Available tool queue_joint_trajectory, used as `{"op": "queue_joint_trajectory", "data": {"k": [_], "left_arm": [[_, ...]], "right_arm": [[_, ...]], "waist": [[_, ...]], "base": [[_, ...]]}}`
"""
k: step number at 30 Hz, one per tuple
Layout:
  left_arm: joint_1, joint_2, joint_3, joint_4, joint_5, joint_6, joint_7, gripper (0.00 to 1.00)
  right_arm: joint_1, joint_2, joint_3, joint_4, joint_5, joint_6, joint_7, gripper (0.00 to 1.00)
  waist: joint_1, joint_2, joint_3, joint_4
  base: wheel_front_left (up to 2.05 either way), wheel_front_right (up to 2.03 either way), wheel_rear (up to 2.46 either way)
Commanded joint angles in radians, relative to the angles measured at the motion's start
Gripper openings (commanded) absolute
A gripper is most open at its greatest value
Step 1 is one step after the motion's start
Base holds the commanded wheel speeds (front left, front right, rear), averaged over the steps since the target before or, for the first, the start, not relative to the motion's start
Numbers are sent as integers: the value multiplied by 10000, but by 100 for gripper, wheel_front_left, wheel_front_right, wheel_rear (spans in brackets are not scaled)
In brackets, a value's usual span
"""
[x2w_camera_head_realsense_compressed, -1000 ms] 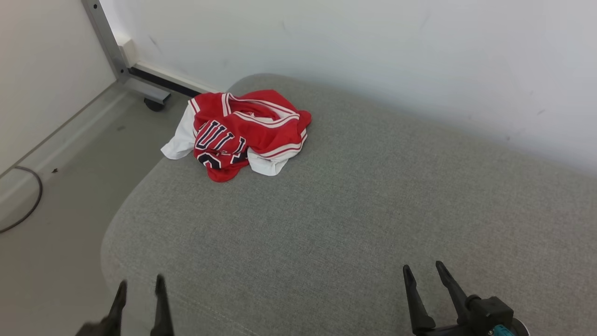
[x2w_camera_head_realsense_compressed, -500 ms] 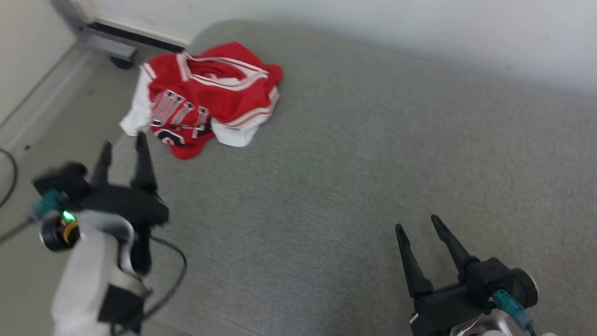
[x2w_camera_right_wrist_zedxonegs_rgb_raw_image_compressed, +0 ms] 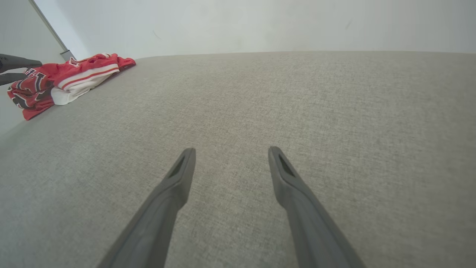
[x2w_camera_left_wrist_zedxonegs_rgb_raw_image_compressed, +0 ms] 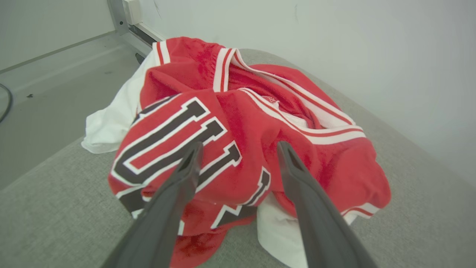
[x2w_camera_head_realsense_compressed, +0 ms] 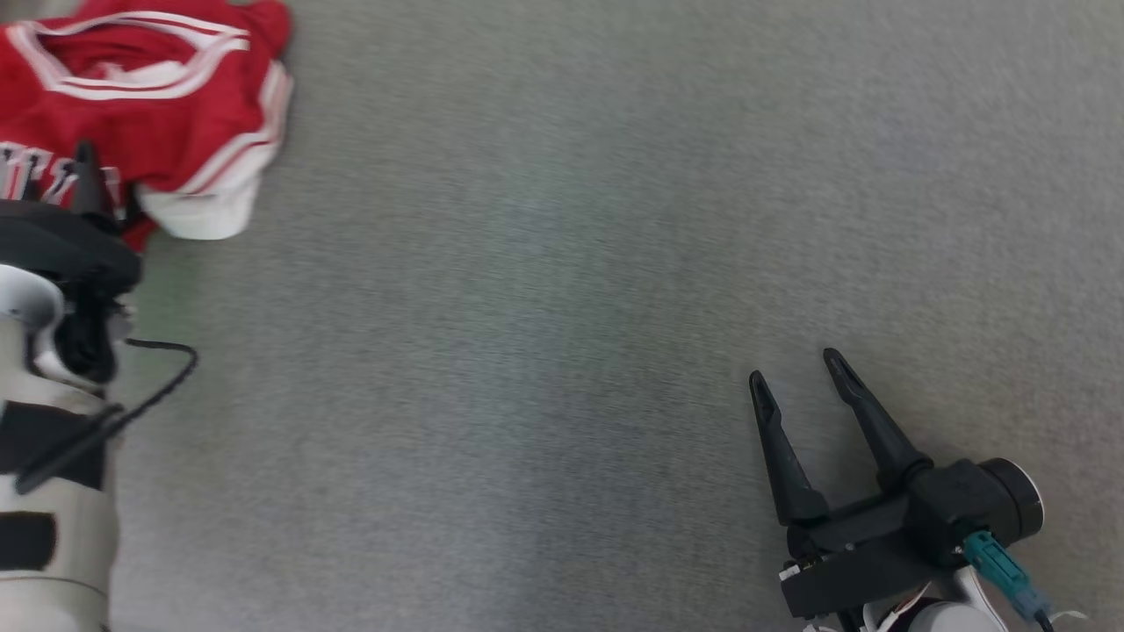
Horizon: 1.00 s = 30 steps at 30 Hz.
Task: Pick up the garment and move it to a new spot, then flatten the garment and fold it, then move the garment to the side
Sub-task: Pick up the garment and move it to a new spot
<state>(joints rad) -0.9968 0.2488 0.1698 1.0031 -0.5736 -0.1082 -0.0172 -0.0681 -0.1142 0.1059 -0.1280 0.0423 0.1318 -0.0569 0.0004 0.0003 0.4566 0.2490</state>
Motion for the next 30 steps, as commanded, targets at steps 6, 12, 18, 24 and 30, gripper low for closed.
{"op": "queue_joint_trajectory", "data": {"k": [6,12,18,24,30], "left_arm": [[-669,675,-62,786,163,657,609,100],[-818,565,-476,1941,365,1401,2451,100],[-629,285,-861,2322,515,1263,3354,65],[-288,733,-1059,2078,661,985,3329,0],[-317,1464,-1285,1271,882,847,3122,0]], "right_arm": [[42,237,277,-448,44,-25,-158,100],[-14,360,327,-437,104,-26,-297,100],[-94,452,476,-76,226,-26,-467,100],[-257,533,721,562,444,-26,-780,100],[-387,607,984,1437,760,-25,-1212,100]], "waist": [[-4,-3,1757,-1916],[-4,-3,1748,-2203],[-4,-3,1288,-2248],[-4,-3,277,-2132],[-4,-3,-1226,-2025]], "base": [[0,0,0],[0,0,0],[0,0,0],[0,0,0],[0,0,0]]}}
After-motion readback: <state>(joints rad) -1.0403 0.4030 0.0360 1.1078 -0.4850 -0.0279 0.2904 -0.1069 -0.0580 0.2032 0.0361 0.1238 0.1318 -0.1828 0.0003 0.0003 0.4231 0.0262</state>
